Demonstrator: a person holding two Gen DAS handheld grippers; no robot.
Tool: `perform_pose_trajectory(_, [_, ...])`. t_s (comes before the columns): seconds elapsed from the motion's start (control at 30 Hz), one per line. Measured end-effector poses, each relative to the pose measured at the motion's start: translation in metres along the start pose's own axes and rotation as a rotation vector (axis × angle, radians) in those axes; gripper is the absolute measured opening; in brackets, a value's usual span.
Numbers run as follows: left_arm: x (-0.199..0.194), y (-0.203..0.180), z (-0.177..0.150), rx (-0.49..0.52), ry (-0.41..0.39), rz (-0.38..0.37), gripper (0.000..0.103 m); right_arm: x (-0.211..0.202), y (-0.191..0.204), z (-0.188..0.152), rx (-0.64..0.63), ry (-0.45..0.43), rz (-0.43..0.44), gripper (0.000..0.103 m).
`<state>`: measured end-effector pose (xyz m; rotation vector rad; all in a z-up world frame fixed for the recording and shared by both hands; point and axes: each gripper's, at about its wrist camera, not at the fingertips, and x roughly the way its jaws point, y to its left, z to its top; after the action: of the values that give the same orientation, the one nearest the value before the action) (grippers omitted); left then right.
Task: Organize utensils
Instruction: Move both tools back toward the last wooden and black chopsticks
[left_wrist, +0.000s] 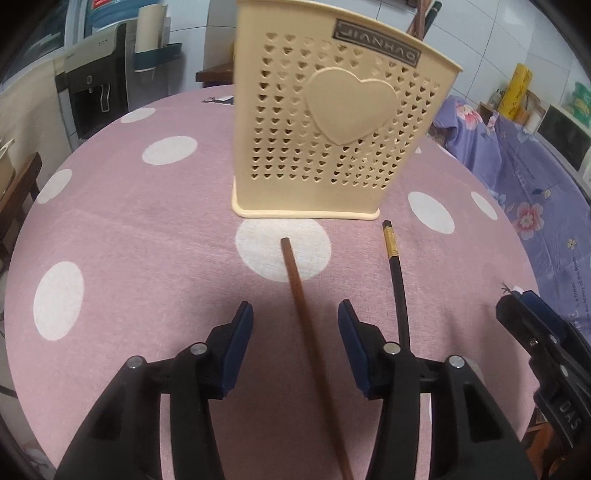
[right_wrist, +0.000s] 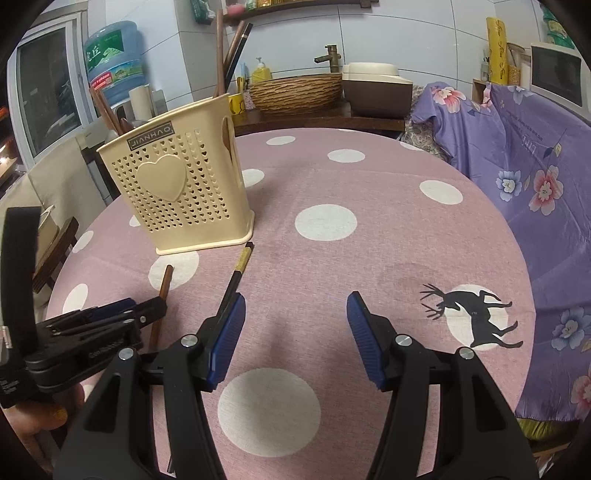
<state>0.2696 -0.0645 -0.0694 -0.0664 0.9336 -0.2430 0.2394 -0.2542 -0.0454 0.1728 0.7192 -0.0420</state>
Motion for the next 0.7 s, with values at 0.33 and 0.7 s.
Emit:
perform_pose_trajectory(0.33, [0.008, -0.002, 0.008, 0.024, -0.007, 0.063, 0.014, 0.002, 0.002, 0.0, -0.003, 0.01, 0.005, 0.058])
perform_pose_trajectory(0.7, [-0.008, 0.041, 0.002, -0.019, -0.004, 0.082, 0.01, 0.027, 0.023, 0.01, -0.016, 0.123, 0.117, 0.058])
